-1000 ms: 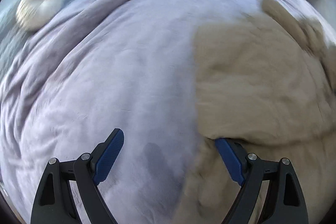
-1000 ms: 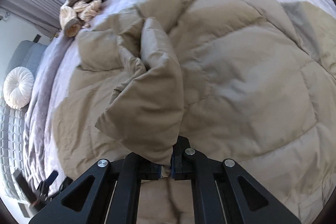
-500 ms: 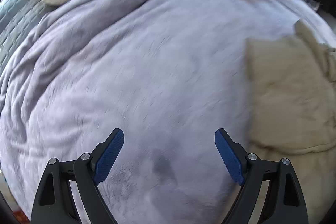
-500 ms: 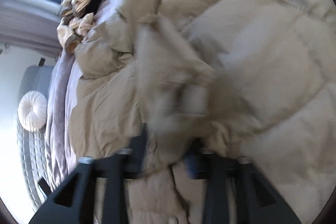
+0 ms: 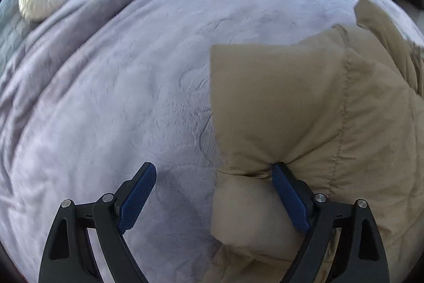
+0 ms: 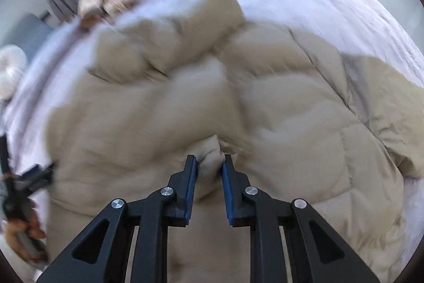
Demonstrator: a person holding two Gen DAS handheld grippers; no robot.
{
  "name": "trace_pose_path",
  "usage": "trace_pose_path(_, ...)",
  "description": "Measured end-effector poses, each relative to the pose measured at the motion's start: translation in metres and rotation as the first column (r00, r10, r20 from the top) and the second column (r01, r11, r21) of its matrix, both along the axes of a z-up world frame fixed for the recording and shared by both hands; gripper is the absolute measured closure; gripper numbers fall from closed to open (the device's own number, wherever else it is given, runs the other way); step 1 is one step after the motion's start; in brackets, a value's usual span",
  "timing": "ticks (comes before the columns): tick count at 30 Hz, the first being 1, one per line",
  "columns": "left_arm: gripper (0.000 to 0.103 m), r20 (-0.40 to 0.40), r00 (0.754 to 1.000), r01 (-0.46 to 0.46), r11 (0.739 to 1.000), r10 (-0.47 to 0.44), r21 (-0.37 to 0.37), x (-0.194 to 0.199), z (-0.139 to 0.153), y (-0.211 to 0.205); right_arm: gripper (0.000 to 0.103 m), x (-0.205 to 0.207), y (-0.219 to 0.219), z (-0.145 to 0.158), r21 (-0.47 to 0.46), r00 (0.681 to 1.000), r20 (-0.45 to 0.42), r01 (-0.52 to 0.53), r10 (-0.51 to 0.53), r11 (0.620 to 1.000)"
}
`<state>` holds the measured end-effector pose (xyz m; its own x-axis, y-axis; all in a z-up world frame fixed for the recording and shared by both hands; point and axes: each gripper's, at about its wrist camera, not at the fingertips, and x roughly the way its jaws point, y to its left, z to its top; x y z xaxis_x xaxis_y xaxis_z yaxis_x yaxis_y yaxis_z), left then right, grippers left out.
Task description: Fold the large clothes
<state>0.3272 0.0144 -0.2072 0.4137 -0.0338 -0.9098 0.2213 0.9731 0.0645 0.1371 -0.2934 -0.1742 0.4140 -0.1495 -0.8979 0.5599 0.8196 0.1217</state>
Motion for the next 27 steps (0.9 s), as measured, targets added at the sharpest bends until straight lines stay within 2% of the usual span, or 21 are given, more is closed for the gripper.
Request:
trace_pose_path(2, 0.013, 0.003, 1.000, 0.008, 1.000, -0.008, 0.007, 0.000, 0.001, -0.003, 0.085, -0.011, -0.009, -0.003, 0.007, 1.000, 0.019, -0.003, 0.002, 1.000)
trace_pose_path(3, 0.013, 0.010, 1.000, 0.021, 1.000, -0.021, 0.022, -0.001, 0.001, -0.005, 0.085, -0.016, -0.009, 0.001, -0.020, 1.000, 0.008, -0.005, 0.005, 1.000)
trace_pose_path(6, 0.013, 0.012, 0.999, 0.030, 0.999, -0.031, 0.038, 0.000, 0.001, -0.007, 0.085, -0.027, -0.003, 0.008, -0.140, 0.997, -0.077, 0.003, -0.014, 0.990)
trace_pose_path(7, 0.013, 0.009, 1.000, 0.025, 0.999, -0.026, 0.036, 0.001, 0.002, -0.007, 0.085, -0.031, -0.004, 0.010, -0.137, 0.996, -0.084, 0.009, -0.021, 0.991)
trace_pose_path(10, 0.013, 0.013, 1.000, 0.022, 0.999, -0.022, 0.039, 0.002, 0.005, -0.006, 0.082, -0.054, -0.014, 0.022, -0.052, 0.996, -0.052, 0.069, -0.072, 0.996)
trace_pose_path(14, 0.013, 0.033, 0.999, 0.041, 0.998, -0.043, 0.052, -0.011, 0.024, -0.006, 0.080, -0.087, -0.022, 0.034, 0.042, 0.993, -0.003, 0.122, -0.122, 0.992)
trace_pose_path(16, 0.013, 0.043, 0.997, 0.058, 0.997, -0.061, 0.052, -0.018, 0.035, -0.005, 0.075, -0.101, -0.023, 0.036, 0.092, 0.990, 0.009, 0.141, -0.143, 0.986)
trace_pose_path(18, 0.013, 0.051, 0.996, 0.073, 0.996, -0.076, 0.054, -0.025, 0.044, -0.005, 0.065, -0.116, -0.023, 0.037, 0.128, 0.986, 0.011, 0.162, -0.165, 0.979)
trace_pose_path(21, 0.013, 0.051, 0.995, 0.088, 0.995, -0.090, 0.040, -0.042, 0.059, -0.009, 0.064, -0.140, -0.022, 0.039, 0.165, 0.982, 0.012, 0.186, -0.190, 0.969)
trace_pose_path(23, 0.013, 0.037, 0.993, 0.114, 0.993, -0.114, 0.015, -0.058, 0.067, -0.018, 0.063, -0.147, -0.023, 0.038, 0.189, 0.977, 0.014, 0.205, -0.212, 0.960)
trace_pose_path(27, 0.013, 0.001, 0.978, 0.207, 0.978, -0.207, -0.009, -0.094, 0.075, -0.051, 0.052, -0.171, -0.034, 0.038, 0.246, 0.962, 0.029, 0.257, -0.272, 0.935)
